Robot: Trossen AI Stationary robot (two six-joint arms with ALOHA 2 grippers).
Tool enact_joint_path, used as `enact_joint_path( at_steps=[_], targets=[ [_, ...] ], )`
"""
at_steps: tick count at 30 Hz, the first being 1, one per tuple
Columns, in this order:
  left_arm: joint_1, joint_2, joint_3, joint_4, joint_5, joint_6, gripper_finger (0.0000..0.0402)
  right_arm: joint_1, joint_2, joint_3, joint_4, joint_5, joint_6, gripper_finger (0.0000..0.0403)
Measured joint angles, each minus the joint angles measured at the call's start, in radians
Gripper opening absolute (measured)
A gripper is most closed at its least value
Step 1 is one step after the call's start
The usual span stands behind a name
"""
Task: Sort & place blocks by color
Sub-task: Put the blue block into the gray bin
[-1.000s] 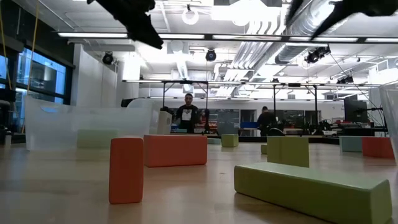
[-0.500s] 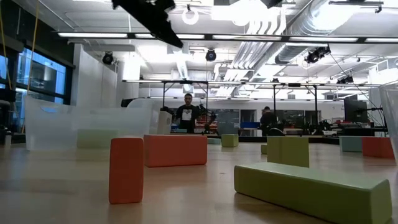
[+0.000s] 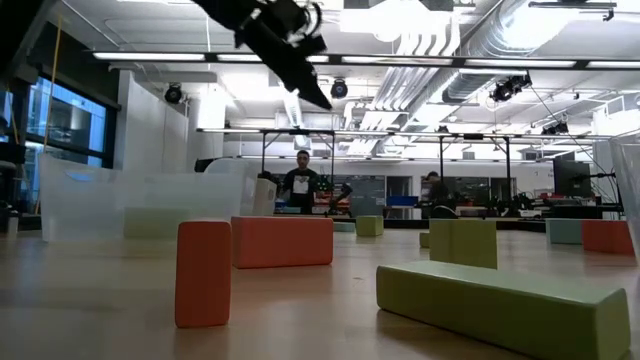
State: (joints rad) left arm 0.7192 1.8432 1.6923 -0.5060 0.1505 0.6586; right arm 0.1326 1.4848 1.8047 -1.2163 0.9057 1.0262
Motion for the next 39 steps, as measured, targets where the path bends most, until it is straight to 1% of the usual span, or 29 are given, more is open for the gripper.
enact_joint_path(
  at_steps=[4,8,15,21,26,29,31,36,39],
  targets=[
    [-0.011,0.069,0.016,0.006,-0.002,0.011,0.0213,-0.034,0.000,0.012,0.000,0.000,-0.062,0.0216],
    [-0.028,0.139,0.016,-0.005,-0.002,0.047,0.0213,-0.059,0.001,0.012,-0.008,-0.009,-0.090,0.0216],
    [-0.066,0.238,0.016,-0.043,-0.001,0.112,0.0213,-0.092,0.001,0.012,-0.023,-0.069,-0.093,0.0216],
    [-0.088,0.306,0.016,-0.056,0.003,0.138,0.0213,-0.100,0.001,0.012,-0.037,-0.094,-0.093,0.0216],
    [-0.088,0.338,0.016,-0.066,0.002,0.139,0.0213,-0.100,0.001,0.012,-0.037,-0.100,-0.093,0.0216],
    [-0.083,0.358,0.015,-0.066,0.019,0.145,0.0213,-0.100,0.001,0.012,-0.038,-0.104,-0.093,0.0216],
    [-0.078,0.370,0.015,-0.067,0.046,0.165,0.0213,-0.100,0.001,0.012,-0.038,-0.110,-0.093,0.0216],
    [-0.075,0.394,0.014,-0.071,0.044,0.201,0.0213,-0.100,0.001,0.012,-0.038,-0.128,-0.093,0.0216],
    [-0.076,0.393,0.014,-0.064,0.047,0.264,0.0213,-0.100,0.001,0.012,-0.038,-0.128,-0.093,0.0216]
  ],
)
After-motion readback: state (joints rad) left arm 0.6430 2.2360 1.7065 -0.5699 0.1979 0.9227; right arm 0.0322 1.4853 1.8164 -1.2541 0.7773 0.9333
